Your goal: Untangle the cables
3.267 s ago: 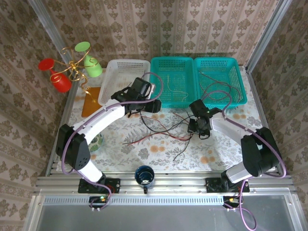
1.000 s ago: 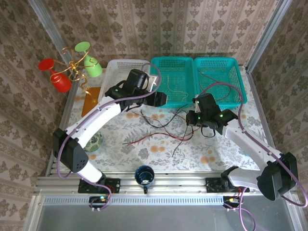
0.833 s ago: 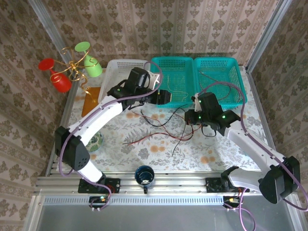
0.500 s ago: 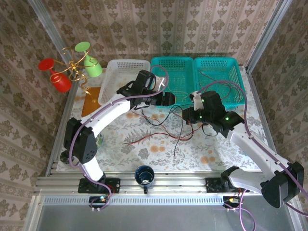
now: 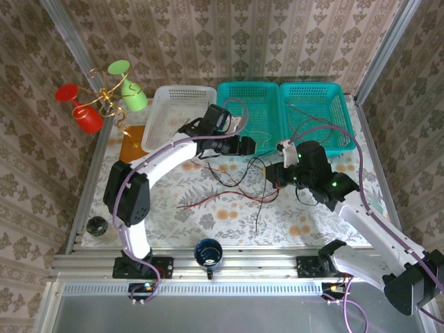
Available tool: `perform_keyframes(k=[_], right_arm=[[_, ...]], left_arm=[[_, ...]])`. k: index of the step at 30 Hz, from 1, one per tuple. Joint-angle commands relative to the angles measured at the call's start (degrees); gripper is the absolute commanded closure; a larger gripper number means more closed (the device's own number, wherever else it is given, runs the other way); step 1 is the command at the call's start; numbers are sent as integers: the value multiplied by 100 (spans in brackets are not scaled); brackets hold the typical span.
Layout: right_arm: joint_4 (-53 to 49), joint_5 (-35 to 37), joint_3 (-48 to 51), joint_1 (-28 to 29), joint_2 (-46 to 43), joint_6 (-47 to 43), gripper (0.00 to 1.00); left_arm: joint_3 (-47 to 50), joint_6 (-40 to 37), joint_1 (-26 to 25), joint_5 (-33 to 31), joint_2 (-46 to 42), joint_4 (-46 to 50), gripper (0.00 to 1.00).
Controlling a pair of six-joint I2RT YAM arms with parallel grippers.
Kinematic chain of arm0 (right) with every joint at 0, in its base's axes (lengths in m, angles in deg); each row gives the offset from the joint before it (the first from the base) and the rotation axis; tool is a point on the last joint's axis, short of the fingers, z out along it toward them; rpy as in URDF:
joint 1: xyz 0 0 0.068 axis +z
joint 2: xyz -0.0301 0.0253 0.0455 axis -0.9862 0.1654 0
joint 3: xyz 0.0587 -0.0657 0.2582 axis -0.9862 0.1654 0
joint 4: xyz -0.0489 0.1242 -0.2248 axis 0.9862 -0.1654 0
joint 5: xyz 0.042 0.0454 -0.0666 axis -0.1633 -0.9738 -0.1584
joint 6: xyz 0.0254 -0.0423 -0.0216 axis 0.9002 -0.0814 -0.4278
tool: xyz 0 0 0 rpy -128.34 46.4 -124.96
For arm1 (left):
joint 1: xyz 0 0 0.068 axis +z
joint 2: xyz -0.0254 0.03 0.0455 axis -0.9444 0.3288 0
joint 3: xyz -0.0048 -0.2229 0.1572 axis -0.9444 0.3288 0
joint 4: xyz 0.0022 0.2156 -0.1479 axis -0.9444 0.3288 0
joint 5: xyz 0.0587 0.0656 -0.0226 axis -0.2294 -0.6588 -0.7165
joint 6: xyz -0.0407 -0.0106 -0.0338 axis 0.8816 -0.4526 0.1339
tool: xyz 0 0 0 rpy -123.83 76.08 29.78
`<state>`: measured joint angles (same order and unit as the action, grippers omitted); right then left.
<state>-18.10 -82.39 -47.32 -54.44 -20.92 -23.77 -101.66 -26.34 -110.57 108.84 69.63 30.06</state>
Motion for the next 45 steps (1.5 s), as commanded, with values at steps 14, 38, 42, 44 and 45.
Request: perform_keyframes(k=[14, 38, 42, 44, 45], right_arm=[[814, 27, 911, 41, -781, -574, 100], [565, 733, 1694, 164, -1397, -511, 100], [361, 824, 2074, 164, -1687, 282, 100], [229, 913, 2275, 164, -1881, 595, 100], [163, 927, 2367, 164, -1995, 708, 100]], left_arm=[[-131, -9, -434, 191, 361, 628, 32], [-62, 97, -804, 229, 914, 792, 34], [-2, 150, -862, 76, 919, 770, 34], [-34, 151, -907, 29, 953, 796, 34], [-33, 150, -931, -8, 973, 809, 35]])
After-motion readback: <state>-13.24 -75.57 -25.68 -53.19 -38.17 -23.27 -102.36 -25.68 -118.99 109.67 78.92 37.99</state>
